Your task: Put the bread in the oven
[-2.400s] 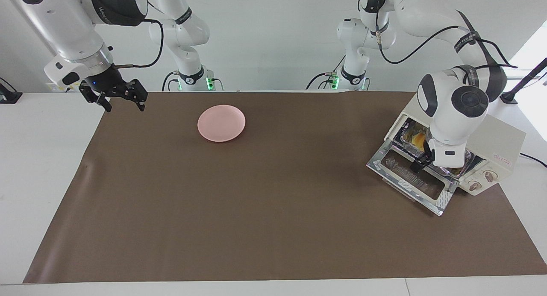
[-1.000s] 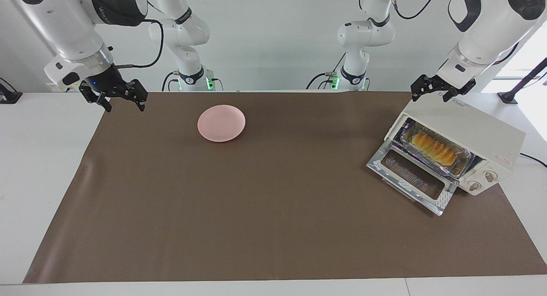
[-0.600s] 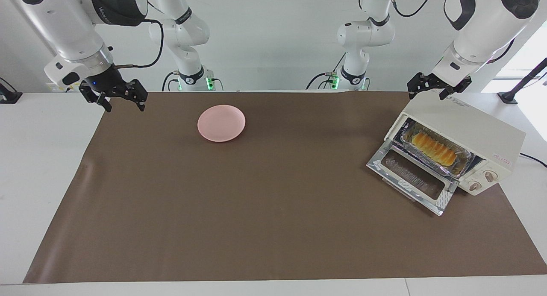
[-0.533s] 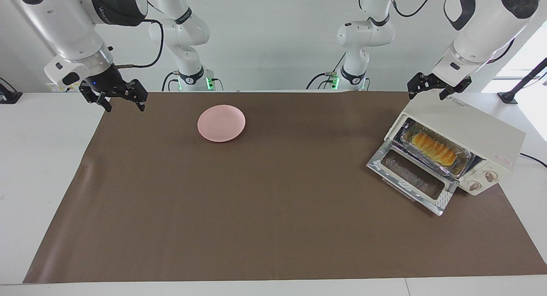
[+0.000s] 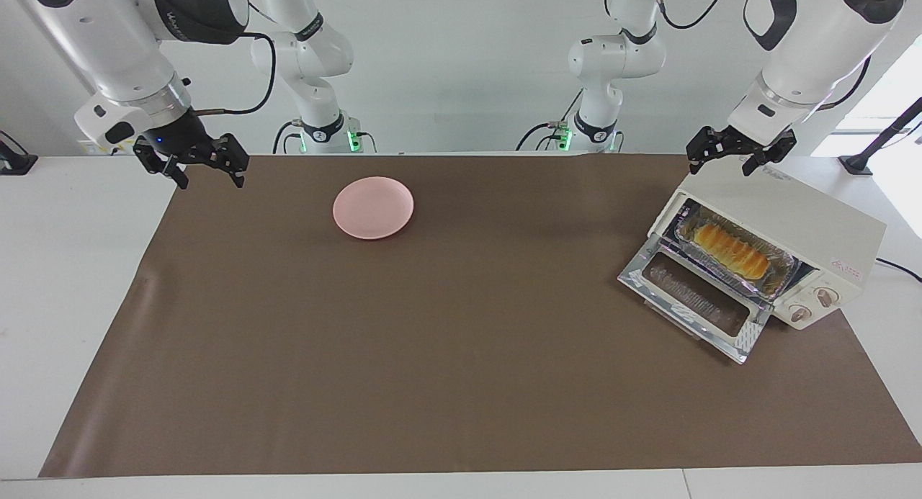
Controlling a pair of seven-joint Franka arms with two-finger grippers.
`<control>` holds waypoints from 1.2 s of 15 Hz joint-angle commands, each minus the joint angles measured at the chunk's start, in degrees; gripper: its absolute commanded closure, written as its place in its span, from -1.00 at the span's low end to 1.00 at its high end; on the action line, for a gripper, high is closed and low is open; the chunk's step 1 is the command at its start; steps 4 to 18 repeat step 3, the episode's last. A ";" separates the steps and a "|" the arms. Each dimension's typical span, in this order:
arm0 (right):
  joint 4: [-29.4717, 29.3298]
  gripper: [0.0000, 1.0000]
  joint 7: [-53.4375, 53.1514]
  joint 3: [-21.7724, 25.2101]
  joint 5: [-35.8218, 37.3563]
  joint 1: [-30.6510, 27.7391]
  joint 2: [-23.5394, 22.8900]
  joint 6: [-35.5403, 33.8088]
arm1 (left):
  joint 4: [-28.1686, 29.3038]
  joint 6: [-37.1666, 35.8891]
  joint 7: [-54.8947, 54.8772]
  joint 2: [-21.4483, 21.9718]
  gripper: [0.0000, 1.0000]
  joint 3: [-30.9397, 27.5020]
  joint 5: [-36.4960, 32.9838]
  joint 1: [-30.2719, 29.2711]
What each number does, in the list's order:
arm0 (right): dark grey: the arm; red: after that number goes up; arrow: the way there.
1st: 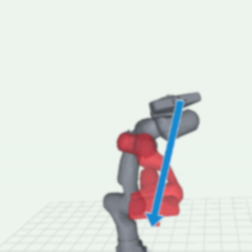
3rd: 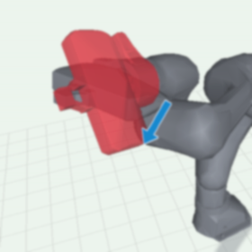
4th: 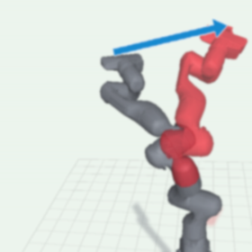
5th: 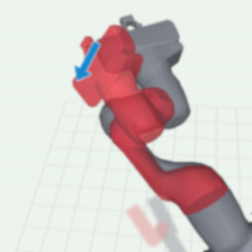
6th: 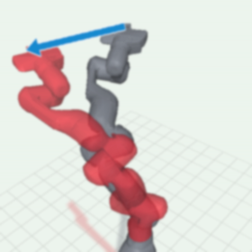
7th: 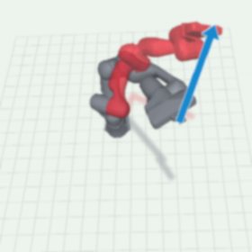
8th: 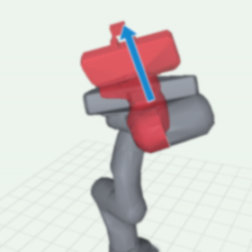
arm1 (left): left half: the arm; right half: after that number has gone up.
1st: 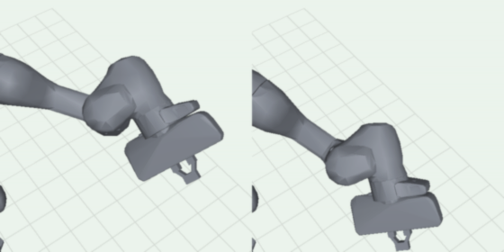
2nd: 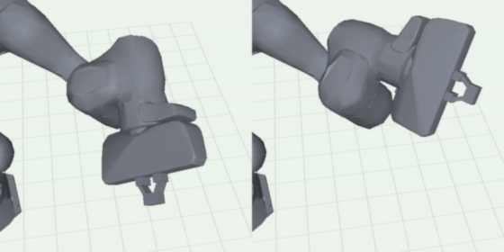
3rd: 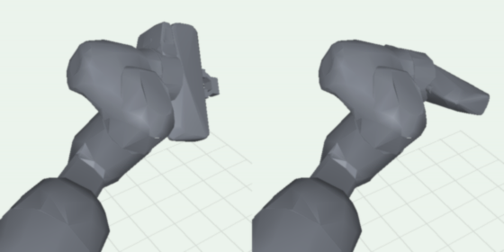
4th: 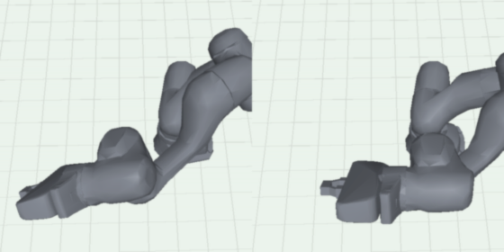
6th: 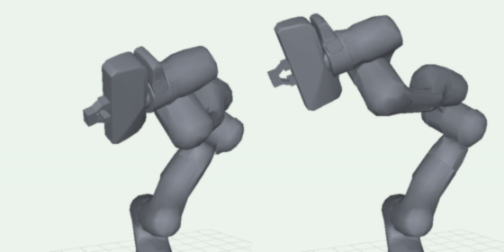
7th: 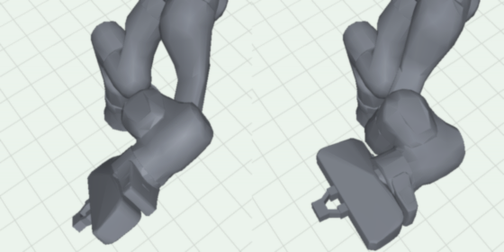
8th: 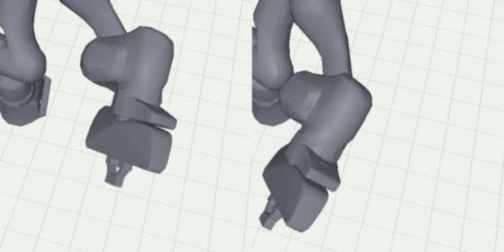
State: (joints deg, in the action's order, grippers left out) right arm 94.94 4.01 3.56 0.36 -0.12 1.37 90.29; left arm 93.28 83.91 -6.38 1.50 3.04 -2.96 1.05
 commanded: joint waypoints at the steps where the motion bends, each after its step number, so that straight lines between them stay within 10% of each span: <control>1: 1.21 -1.00 1.26 -0.13 1.05 -0.05 1.10 0.06 | 0.59 -0.06 -0.57 1.14 -1.00 -0.31 0.68 0.62; 18: 1.21 -1.00 1.26 -0.13 1.05 -0.14 1.10 -0.03 | 0.67 0.03 -0.57 1.14 -1.00 -0.40 0.68 0.62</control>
